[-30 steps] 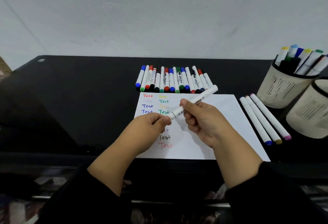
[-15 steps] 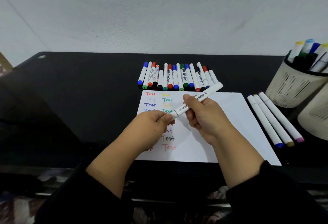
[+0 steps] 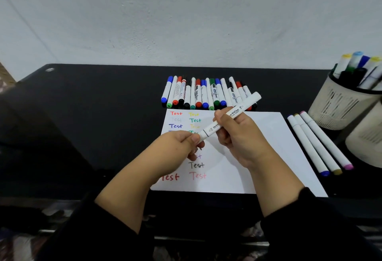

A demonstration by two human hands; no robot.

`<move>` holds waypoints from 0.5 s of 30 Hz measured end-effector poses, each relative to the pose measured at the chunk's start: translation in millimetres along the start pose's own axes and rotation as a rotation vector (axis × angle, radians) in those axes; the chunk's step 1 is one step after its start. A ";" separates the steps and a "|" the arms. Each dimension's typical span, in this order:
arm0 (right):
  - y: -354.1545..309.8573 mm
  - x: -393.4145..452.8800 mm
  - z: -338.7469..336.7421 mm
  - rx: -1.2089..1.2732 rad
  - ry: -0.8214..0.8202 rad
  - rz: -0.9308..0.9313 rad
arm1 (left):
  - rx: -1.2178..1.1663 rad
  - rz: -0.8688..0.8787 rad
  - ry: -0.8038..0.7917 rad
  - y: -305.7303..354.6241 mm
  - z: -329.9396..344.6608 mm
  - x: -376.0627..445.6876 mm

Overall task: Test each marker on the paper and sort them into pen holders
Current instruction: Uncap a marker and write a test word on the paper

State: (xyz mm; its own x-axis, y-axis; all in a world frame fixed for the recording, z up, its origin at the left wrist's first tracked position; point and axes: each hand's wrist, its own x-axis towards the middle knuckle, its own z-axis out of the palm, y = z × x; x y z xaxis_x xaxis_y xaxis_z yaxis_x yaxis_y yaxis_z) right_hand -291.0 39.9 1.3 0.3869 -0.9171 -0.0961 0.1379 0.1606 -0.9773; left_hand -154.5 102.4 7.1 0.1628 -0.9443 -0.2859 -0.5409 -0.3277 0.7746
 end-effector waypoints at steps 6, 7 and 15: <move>-5.4 16.6 -18.3 0.220 0.434 0.056 | 0.305 0.048 0.256 -4.4 -1.4 2.6; -7.3 18.0 -24.2 0.234 0.451 0.056 | 0.293 0.037 0.284 -7.5 -6.5 1.9; -3.8 18.0 -20.1 0.181 0.393 0.114 | 0.314 0.061 0.231 -16.4 -3.1 13.5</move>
State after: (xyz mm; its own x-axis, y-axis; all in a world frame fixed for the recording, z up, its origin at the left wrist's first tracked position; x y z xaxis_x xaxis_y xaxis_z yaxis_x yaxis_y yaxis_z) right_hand -302.9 15.5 -0.6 0.0378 -0.9532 -0.3001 0.2856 0.2981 -0.9108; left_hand -140.9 94.9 -7.7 0.2848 -0.9551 -0.0820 -0.7755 -0.2799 0.5659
